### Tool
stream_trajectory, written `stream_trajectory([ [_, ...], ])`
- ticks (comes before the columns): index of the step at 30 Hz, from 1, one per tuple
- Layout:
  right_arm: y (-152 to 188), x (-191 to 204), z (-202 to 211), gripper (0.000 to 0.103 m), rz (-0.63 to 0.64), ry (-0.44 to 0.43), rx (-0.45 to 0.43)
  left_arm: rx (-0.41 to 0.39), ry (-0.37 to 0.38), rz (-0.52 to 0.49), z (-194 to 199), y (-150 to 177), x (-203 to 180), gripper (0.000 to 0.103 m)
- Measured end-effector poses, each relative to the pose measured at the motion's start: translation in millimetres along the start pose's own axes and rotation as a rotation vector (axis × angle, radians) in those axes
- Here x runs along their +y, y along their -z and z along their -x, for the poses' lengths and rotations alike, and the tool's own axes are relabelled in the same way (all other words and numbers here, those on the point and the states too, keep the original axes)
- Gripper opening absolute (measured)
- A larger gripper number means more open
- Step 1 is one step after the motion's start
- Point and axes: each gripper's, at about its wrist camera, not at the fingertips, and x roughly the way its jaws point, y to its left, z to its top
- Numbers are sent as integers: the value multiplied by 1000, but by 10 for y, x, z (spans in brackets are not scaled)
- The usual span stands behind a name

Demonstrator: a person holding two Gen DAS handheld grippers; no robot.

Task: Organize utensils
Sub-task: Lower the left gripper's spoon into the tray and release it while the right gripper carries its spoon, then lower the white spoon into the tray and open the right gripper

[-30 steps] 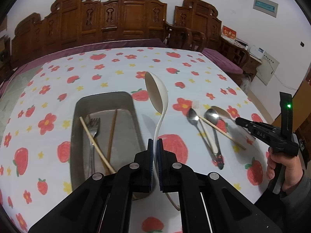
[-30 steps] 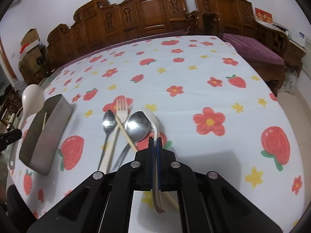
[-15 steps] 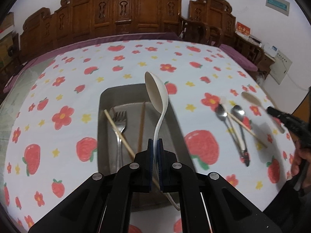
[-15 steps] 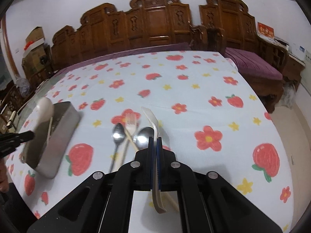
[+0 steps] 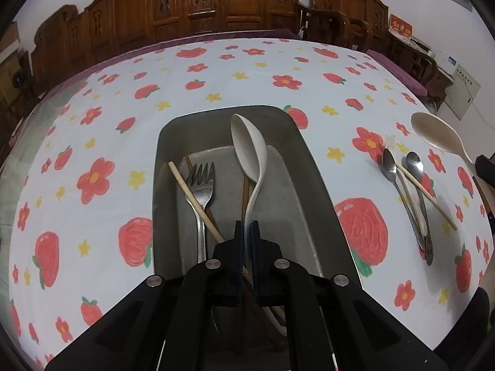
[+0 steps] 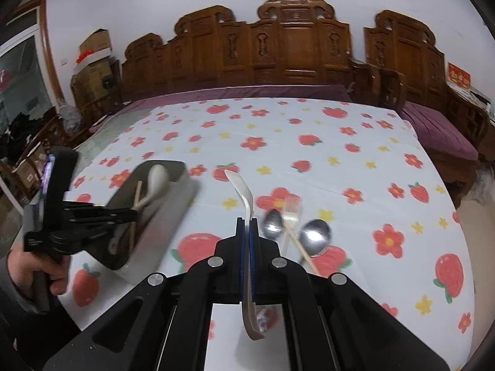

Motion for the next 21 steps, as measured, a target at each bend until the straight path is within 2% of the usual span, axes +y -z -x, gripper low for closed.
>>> stream_trajectory([
  [2,-31,106,4,4,15,-14,-1,-4,6,7,14,0,16,12],
  [5,-74,282,-14,4,42,-38,-1,-15,2,14,66,20,61,12],
  [9,-115,512,-82,4,63,-71,4,-40,9,13,202,29,158,23],
  [13,-152,764,-228,4,81,-102,21,-73,11,40,388,44,356,26],
  [16,-177,921,-321,4,94,-118,31,-94,-9,48,477,56,489,40],
  [19,-215,1103,-457,4,111,-130,50,-100,-28,66,533,67,664,41],
  [21,-238,1181,-547,4,111,-136,63,-103,-38,81,563,69,768,55],
])
